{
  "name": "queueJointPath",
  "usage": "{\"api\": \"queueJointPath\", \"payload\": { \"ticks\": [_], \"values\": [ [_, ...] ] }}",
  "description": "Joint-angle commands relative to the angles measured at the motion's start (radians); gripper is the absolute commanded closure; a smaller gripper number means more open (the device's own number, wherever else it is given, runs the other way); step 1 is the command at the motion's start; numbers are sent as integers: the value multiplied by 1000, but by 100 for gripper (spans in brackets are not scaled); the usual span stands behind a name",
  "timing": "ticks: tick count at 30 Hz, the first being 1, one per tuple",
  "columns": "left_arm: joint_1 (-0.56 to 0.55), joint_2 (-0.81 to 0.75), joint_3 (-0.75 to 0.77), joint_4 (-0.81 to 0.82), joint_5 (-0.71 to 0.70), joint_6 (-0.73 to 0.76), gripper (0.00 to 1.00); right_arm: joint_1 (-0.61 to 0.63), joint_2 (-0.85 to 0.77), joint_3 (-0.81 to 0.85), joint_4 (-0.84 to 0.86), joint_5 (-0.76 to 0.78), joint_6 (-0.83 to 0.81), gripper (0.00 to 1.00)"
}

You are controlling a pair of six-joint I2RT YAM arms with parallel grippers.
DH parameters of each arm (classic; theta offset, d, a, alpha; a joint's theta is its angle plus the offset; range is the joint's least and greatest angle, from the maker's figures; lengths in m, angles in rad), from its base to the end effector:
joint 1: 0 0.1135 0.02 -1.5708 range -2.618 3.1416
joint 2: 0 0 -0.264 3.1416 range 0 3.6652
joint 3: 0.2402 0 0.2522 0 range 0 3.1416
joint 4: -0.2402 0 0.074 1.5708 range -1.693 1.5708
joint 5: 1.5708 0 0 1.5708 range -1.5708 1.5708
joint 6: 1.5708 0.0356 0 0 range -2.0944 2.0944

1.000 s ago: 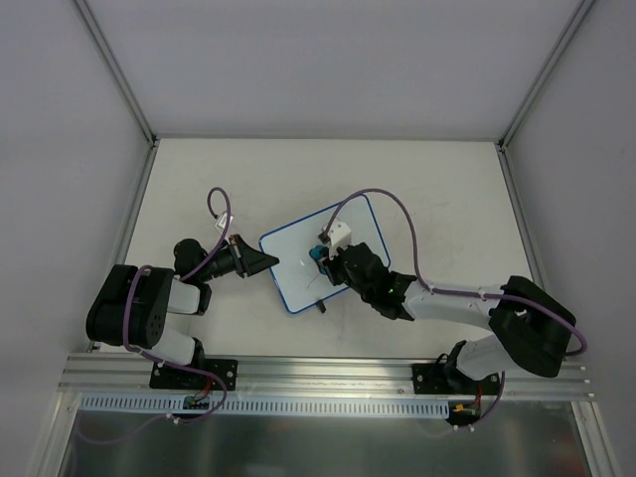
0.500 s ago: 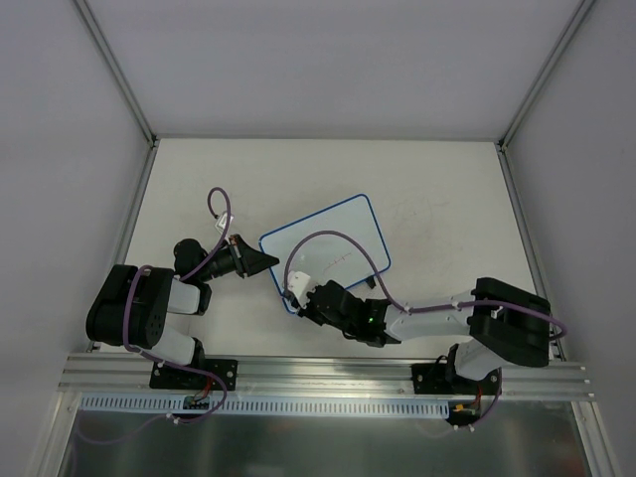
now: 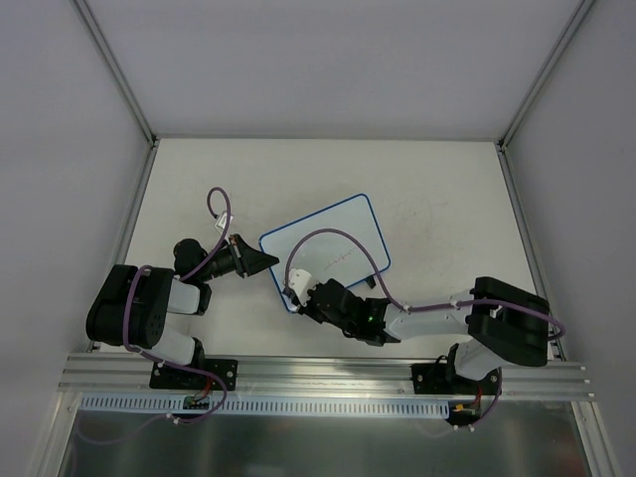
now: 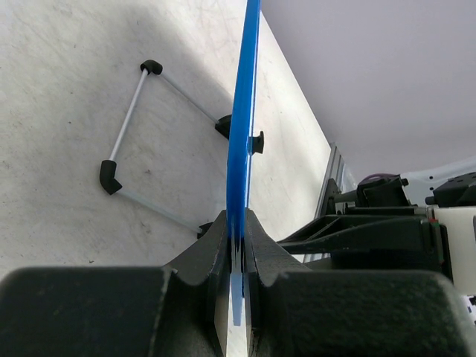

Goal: Erase the whiteboard

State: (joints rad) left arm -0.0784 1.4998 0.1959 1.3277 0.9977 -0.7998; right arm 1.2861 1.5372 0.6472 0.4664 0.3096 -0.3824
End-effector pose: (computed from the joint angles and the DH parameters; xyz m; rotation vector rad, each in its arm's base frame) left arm 0.2140 -0.0468 0.1586 0.2593 1.7363 -1.4235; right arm 0.0976 0.2948 0.1804 -1.3284 1.4732 0.2797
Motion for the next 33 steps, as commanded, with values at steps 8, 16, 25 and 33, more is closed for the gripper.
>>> {"api": "queueJointPath", "payload": {
  "ticks": [8, 16, 25, 33],
  "values": [
    [-6, -4, -7, 344, 45, 37, 100, -221, -32, -8, 97, -18, 134, 100],
    [-6, -6, -7, 344, 47, 37, 100, -309, -78, -84, 149, 117, 223, 100],
    [-6, -7, -7, 344, 45, 39, 100, -421, -164, -221, 163, 233, 358, 100],
    [-6, -7, -9, 344, 45, 39, 100, -568, -204, -291, 161, 163, 522, 100]
  ]
}}
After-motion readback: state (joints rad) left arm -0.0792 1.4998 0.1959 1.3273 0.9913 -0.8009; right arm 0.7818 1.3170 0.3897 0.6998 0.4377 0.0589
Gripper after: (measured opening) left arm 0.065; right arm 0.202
